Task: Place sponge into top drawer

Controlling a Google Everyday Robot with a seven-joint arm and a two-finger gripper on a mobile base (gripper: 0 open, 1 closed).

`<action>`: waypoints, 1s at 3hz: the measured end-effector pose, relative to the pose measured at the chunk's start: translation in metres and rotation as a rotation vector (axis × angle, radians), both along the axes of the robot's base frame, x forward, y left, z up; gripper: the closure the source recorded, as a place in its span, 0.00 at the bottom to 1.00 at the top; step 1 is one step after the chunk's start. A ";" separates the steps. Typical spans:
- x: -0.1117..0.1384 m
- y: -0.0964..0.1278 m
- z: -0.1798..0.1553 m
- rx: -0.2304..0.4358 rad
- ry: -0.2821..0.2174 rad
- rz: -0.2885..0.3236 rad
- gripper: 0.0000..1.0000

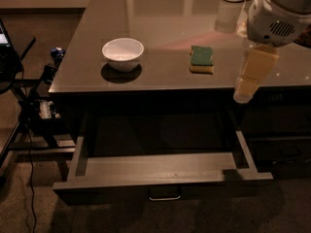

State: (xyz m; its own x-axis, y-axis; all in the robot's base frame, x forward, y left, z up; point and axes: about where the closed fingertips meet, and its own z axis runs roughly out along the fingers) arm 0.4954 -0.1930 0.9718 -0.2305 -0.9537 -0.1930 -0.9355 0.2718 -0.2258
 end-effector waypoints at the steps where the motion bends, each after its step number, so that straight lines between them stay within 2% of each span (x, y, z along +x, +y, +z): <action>1: 0.000 0.000 0.000 0.000 0.000 0.000 0.00; 2: 0.016 0.004 -0.014 0.005 -0.005 0.000 0.00; 3: 0.086 0.024 -0.057 0.020 0.032 -0.013 0.00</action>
Offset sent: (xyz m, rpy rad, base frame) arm 0.0352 0.0081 -0.0370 0.0074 0.0062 -0.0002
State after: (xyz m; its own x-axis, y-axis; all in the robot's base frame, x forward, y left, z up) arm 0.5810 -0.1686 0.9149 -0.2494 -0.9465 -0.2046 -0.9386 0.2883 -0.1898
